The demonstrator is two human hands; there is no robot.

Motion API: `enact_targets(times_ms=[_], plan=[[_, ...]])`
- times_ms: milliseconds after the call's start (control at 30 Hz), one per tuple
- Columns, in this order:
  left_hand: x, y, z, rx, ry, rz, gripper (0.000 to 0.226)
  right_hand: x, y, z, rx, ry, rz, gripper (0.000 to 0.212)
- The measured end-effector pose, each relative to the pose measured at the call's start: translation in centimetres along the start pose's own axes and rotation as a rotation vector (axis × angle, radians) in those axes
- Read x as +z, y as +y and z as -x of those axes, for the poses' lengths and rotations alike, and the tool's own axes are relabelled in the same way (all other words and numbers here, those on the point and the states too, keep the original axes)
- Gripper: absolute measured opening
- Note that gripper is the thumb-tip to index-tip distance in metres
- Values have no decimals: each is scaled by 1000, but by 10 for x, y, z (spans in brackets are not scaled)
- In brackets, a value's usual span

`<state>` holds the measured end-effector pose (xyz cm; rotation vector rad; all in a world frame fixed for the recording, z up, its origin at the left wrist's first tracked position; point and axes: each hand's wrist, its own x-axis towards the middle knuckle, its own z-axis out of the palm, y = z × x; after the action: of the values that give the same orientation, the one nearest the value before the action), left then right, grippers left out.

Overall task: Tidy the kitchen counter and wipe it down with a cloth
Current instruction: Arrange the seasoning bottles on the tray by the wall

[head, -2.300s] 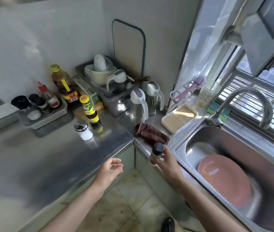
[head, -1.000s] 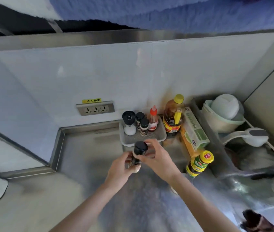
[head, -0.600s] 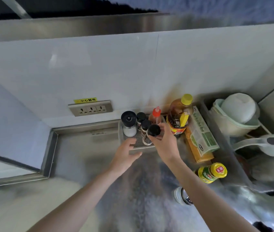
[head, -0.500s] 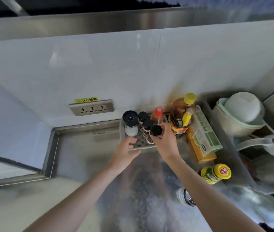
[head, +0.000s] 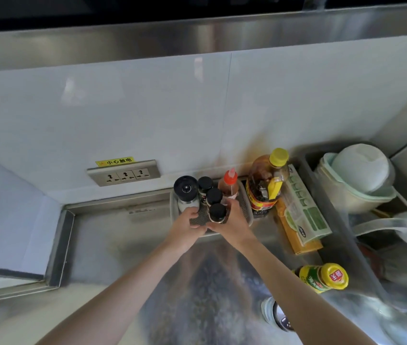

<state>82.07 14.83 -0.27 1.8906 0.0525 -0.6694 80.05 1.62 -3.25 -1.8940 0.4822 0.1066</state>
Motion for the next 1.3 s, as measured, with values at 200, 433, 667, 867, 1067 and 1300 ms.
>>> enact_targets(times_ms=[200,433,667,867,1067,1300], plan=[[12,22,-10,47,-107,103,62,1,0,-13,61,-160,-70,86],[12,23,-20,27,-150,90,73,7,3,-16,90,-129,37,78],[5,18,-19,63,-134,118,73,9,1,-12,25,-125,10,68],[8,17,-14,60,-140,180,73,3,-8,-4,11,-115,-48,54],[3,25,2,49,-99,169,65,-3,-21,10,-35,-134,-58,56],[-6,14,21,-25,-52,26,53,-19,-33,36,25,-19,38,36]])
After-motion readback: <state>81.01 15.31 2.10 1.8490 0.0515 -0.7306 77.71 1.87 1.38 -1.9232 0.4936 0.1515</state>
